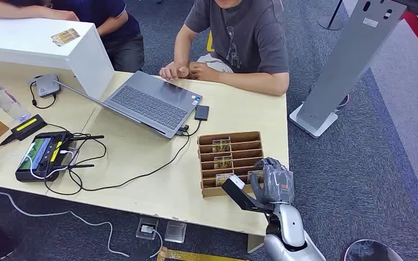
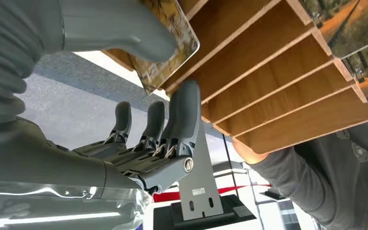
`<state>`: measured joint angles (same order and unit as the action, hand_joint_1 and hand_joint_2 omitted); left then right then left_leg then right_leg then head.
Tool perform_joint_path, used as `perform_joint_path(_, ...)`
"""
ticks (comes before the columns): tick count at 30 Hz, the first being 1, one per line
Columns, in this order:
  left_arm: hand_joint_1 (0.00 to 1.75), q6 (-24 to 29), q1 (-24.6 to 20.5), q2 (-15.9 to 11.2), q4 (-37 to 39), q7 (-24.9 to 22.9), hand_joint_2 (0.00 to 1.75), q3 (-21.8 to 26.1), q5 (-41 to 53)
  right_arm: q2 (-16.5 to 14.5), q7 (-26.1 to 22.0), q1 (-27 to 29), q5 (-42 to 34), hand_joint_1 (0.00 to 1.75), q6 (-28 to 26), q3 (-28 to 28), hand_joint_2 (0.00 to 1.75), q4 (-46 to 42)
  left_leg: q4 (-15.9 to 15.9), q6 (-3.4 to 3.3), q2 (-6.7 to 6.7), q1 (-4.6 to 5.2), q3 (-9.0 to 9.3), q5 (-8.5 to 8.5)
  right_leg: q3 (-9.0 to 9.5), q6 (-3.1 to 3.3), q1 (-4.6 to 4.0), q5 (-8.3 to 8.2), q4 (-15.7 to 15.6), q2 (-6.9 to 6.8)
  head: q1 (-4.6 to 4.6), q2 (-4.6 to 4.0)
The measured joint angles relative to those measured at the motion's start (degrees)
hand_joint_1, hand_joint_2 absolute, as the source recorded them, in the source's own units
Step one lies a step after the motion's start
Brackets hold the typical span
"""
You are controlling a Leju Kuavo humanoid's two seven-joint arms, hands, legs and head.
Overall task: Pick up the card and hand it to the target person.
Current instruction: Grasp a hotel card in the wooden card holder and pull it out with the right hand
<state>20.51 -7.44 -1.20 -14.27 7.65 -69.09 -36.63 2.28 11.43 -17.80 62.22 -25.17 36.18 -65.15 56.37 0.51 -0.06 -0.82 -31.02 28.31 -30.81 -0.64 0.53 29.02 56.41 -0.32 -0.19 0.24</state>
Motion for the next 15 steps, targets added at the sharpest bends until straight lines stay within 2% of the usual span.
perform_joint_path(15,0.0,0.04,-0.03,-0.05,0.0,-0.04,0.0,0.0,-0.02,-0.86,0.56,-1.68,-0.7,0.95,0.6,1.18,1.75,3.14,0.0,0.0,0.01,0.0,0.04,0.0,0.01,0.0,0.0,0.0,0.0,0.01,0.03,0.0)
